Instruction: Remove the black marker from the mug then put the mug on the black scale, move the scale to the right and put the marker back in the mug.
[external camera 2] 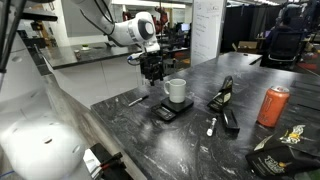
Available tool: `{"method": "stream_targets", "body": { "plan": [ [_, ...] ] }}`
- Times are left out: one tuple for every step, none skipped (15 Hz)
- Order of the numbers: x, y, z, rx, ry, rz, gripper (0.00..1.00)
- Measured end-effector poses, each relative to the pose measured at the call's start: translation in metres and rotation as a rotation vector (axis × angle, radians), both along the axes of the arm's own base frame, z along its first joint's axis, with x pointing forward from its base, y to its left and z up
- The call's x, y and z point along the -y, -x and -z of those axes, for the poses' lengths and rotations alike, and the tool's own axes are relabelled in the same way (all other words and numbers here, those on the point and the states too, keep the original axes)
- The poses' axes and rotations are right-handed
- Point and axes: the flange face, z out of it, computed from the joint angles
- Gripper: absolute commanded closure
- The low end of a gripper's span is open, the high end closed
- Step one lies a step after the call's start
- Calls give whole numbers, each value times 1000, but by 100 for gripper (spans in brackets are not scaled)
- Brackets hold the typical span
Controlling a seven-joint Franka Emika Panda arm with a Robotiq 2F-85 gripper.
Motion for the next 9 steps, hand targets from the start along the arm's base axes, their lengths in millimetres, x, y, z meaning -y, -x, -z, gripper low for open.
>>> {"method": "stream_targets", "body": {
  "plan": [
    [2,-2,11,2,5,16,0],
    [3,-2,23,2,10,32,0],
    [4,-3,35,0,14,50,0],
    [5,-2,46,-5,20,69,0],
    [6,-1,57,-12,35,92,0],
    [8,-1,66,-14,57,115,0],
    [9,0,74,-14,81,135,0],
    [11,1,80,-13,103,153,0],
    [12,1,83,-8,121,166,0]
  ]
}}
